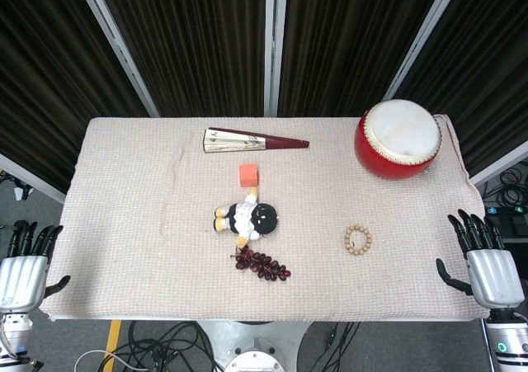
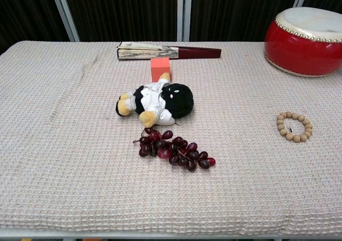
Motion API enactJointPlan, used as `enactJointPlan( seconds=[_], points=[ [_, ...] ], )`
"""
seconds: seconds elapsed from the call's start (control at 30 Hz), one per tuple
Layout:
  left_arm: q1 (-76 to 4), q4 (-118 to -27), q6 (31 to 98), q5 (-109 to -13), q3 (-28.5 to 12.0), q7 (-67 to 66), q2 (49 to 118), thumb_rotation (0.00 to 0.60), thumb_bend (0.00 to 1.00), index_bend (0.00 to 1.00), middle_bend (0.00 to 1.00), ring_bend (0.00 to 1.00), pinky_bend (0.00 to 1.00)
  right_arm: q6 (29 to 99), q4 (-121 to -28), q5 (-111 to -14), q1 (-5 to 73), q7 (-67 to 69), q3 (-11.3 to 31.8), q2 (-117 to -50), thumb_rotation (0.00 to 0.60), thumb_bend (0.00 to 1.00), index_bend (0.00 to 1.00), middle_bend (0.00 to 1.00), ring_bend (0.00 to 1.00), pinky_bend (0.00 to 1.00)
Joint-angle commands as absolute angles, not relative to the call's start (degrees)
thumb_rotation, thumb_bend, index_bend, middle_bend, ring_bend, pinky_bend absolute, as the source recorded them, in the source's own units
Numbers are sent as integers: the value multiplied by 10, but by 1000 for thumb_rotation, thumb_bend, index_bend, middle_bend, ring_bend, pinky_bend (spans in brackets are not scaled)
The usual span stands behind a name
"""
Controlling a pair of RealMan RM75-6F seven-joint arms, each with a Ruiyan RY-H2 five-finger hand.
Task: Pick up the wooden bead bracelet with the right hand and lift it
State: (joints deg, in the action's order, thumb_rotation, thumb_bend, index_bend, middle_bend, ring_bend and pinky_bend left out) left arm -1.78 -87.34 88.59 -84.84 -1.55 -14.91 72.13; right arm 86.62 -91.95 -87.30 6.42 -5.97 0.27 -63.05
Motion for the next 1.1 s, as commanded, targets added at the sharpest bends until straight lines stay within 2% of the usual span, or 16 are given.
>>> enactJointPlan(
  seconds=[0.03,0.37,0.5,0.57,0.63,0.73,0.87,1.1],
  points=[
    [-18,-872,885,-847,-17,-147,722,600,0,141,148,7,15,866,-917,-879,65,-56,6,-633,368,334,0,0,0,0],
    [-18,-875,883,-848,-17,-124,722,600,0,142,148,7,15,853,-913,-893,73,-52,12,-635,366,319,0,0,0,0],
    [-19,-875,882,-851,-17,-124,722,600,0,142,148,7,15,823,-892,-905,107,-65,27,-656,372,324,0,91,0,0],
    [-19,-876,881,-851,-17,-127,723,600,0,141,148,7,15,780,-877,-904,136,-69,32,-673,412,337,10,134,0,0],
    [-20,-877,879,-849,-17,-129,723,600,0,141,148,7,15,732,-861,-899,166,-69,36,-692,495,339,35,172,0,0],
    [-20,-879,874,-846,-16,-123,721,600,0,142,148,7,15,659,-815,-893,215,-71,41,-735,576,337,61,196,0,0],
    [-18,-879,872,-839,-17,-118,718,600,0,141,148,7,15,589,-740,-897,267,-76,39,-796,600,336,110,222,0,0],
    [-20,-877,862,-831,-17,-111,719,600,0,142,148,7,15,570,-630,-925,306,-79,24,-878,600,335,222,268,0,0]
  ],
)
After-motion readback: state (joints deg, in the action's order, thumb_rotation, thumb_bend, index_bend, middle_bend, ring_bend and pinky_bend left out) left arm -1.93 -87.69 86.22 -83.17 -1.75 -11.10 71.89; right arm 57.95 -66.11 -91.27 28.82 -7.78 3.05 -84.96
